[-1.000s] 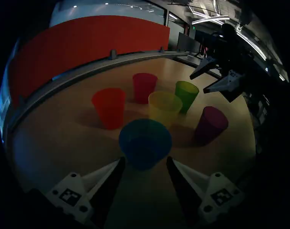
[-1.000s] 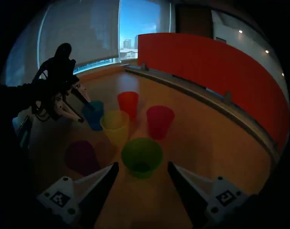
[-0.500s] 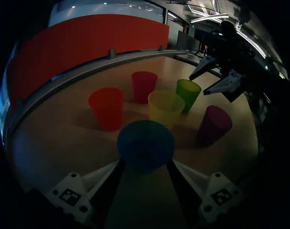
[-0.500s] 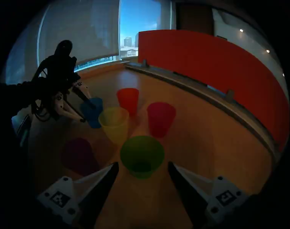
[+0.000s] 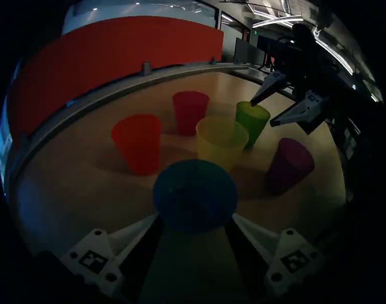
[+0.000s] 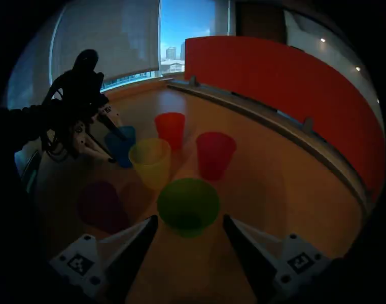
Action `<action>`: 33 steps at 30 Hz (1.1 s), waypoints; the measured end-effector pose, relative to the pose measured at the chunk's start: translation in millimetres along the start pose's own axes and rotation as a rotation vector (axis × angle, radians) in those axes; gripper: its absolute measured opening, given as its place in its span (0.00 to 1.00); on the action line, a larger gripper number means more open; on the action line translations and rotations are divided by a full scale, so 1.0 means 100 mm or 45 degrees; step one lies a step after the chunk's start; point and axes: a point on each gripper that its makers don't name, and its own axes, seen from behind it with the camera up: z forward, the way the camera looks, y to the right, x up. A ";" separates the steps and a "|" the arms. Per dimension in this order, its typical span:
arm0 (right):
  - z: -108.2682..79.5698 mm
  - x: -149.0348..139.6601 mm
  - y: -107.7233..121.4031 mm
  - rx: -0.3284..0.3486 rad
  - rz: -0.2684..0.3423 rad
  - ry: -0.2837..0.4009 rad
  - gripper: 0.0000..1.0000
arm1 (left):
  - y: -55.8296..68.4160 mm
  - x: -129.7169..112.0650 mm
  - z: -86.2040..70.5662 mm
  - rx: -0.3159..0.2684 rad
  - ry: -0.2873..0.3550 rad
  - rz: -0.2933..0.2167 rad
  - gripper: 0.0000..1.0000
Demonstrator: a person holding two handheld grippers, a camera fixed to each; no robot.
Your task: Pour water
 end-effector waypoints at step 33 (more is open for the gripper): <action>0.34 0.03 -0.03 0.022 0.024 0.001 1.00 | 0.00 0.06 0.09 -0.011 0.011 -0.021 0.79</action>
